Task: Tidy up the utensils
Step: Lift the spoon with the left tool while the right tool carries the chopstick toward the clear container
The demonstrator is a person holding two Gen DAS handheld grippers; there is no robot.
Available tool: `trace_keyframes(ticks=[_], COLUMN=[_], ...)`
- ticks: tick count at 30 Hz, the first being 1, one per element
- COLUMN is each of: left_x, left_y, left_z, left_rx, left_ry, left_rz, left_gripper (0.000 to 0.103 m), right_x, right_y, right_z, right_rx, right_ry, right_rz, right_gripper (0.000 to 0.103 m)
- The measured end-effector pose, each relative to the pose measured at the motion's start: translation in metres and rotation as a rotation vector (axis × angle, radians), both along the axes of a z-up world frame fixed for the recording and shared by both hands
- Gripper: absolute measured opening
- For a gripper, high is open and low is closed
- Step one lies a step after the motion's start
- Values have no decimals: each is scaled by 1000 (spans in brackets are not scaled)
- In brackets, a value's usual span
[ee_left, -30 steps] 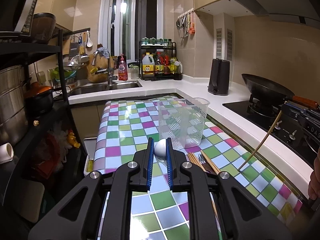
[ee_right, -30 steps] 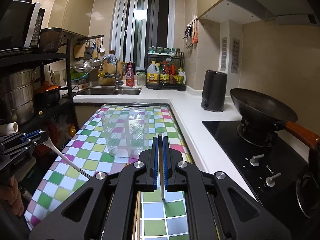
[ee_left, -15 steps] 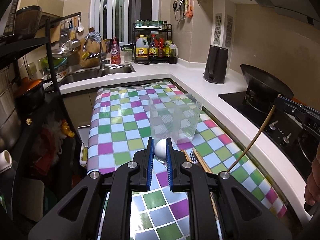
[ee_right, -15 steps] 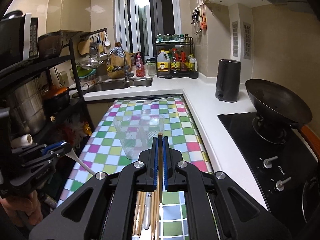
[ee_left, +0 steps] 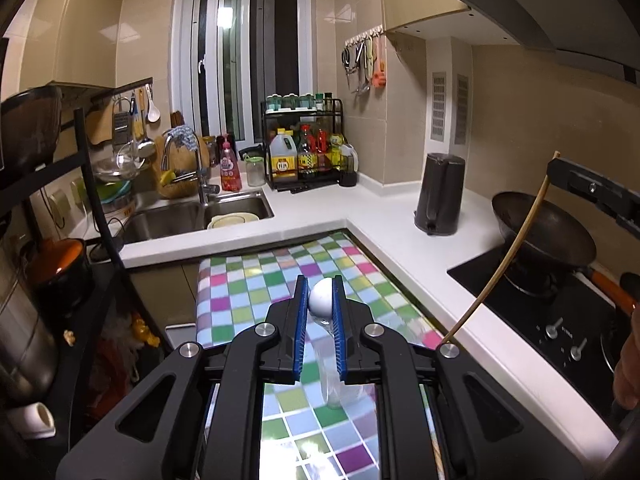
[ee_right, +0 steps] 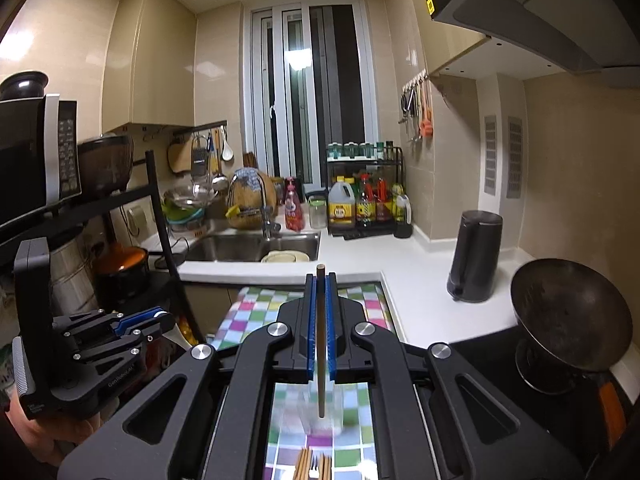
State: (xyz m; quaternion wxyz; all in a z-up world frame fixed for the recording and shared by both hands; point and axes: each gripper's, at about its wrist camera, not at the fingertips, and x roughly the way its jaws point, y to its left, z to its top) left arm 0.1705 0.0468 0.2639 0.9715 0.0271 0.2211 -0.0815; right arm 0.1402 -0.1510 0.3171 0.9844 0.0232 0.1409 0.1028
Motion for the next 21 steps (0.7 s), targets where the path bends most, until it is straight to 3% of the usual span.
trace_keyframes(ticks=[4, 8, 14, 21], left_x=[35, 65, 93, 112], left_y=[-6, -4, 0, -1], left_z=[-6, -26, -63, -98], left_rx=[11, -3, -23, -32], left_ry=[36, 133, 272, 360], left_rz=[9, -3, -33, -60], left_gripper=[12, 12, 12, 12], right_x=[34, 65, 99, 115], right_y=[10, 8, 7, 3], right_z=[-15, -43, -83, -128], right_rx=[-2, 16, 31, 45], right_ry=[5, 39, 150, 260], right_rz=[-3, -16, -9, -18], right_gripper=[5, 5, 5, 5])
